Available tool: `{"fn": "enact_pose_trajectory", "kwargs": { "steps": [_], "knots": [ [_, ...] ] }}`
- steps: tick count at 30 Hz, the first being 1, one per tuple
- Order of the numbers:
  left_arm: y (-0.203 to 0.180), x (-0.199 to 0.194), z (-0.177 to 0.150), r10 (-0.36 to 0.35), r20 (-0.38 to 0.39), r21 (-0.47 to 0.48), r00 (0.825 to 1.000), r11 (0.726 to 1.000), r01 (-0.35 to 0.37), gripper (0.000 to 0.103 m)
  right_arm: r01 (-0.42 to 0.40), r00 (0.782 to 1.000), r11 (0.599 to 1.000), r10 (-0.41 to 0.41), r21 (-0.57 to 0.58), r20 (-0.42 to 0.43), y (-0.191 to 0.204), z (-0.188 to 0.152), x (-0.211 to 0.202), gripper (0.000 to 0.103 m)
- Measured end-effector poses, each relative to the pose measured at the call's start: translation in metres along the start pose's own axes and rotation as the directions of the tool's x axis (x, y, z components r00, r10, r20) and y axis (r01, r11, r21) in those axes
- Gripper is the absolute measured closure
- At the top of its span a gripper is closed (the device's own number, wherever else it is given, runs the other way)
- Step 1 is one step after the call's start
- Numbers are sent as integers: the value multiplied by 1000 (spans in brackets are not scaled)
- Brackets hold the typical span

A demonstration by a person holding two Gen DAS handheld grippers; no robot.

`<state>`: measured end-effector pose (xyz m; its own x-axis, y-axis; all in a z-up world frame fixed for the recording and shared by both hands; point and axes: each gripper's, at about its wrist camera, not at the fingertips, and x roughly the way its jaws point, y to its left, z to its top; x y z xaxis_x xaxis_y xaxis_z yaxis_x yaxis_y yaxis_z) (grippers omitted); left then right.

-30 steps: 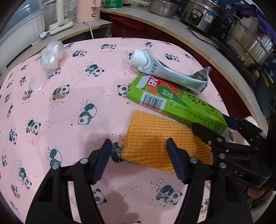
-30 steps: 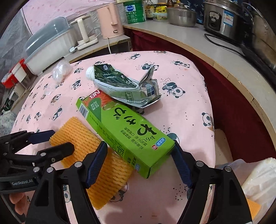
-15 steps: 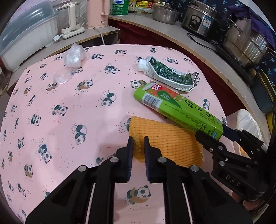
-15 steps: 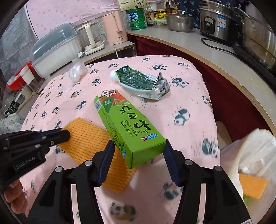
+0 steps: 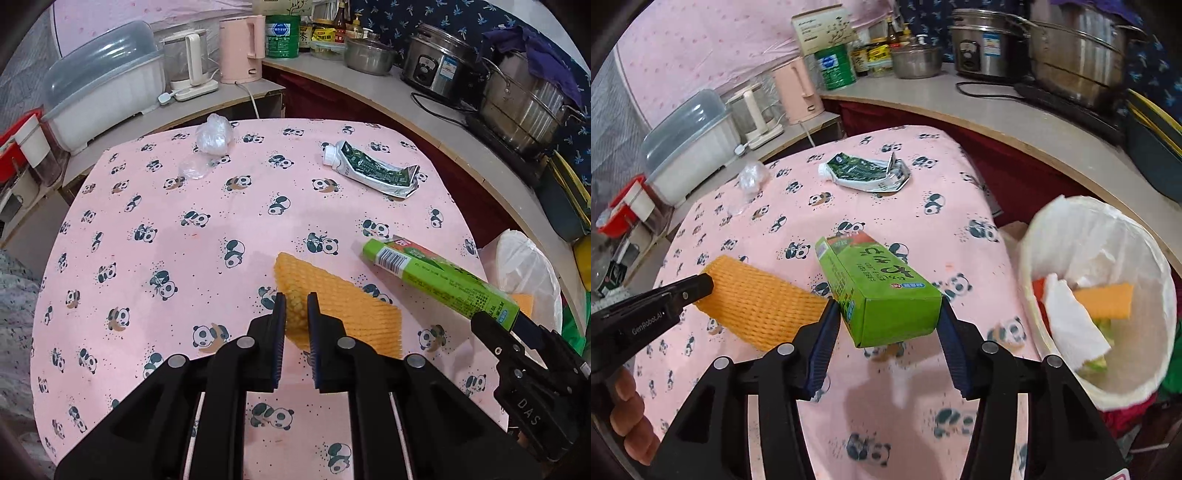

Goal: Collect trash
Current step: 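Carry the foam net and tea carton over the bin and open both grippers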

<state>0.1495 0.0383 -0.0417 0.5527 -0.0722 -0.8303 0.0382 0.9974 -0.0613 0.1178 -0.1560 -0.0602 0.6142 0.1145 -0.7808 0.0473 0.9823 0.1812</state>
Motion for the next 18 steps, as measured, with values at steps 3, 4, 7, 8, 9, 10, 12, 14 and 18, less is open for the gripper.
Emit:
{"fn": "enact_pose_trajectory", "kwargs": {
  "steps": [3, 4, 7, 8, 9, 10, 12, 14, 18],
  "knots": [
    [-8, -17, -6, 8, 21, 19, 1000, 1000, -8, 92, 20, 1000, 999, -20, 26, 23, -1, -7, -21, 53],
    [-10, -22, -7, 6, 25, 24, 1000, 1000, -7, 92, 19, 999, 999, -20, 32, 29, 0, -8, -27, 53],
    [-22, -39, -13, 8, 50, 51, 999, 999, -11, 92, 27, 998, 999, -29, 40, 58, 0, -13, -46, 53],
    [-25, -44, -14, 9, 58, 60, 998, 998, -12, 92, 29, 997, 999, -32, 42, 68, 0, -14, -52, 53],
    [-29, -49, -14, 7, 64, 69, 998, 998, -12, 92, 29, 997, 999, -32, 45, 77, 0, -14, -58, 53],
    [-32, -53, -15, 3, 69, 77, 998, 997, -8, 92, 29, 996, 998, -33, 50, 87, -1, -15, -64, 53],
    [-39, -62, -16, -4, 82, 91, 997, 996, -4, 92, 33, 994, 998, -39, 55, 102, -3, -14, -74, 54],
    [-47, -69, -17, -12, 96, 106, 995, 994, 2, 92, 36, 992, 997, -44, 65, 121, -7, -14, -84, 54],
    [-63, -80, -16, -30, 113, 133, 993, 991, 15, 93, 40, 987, 995, -53, 88, 149, -19, -10, -98, 54]
  ]
}}
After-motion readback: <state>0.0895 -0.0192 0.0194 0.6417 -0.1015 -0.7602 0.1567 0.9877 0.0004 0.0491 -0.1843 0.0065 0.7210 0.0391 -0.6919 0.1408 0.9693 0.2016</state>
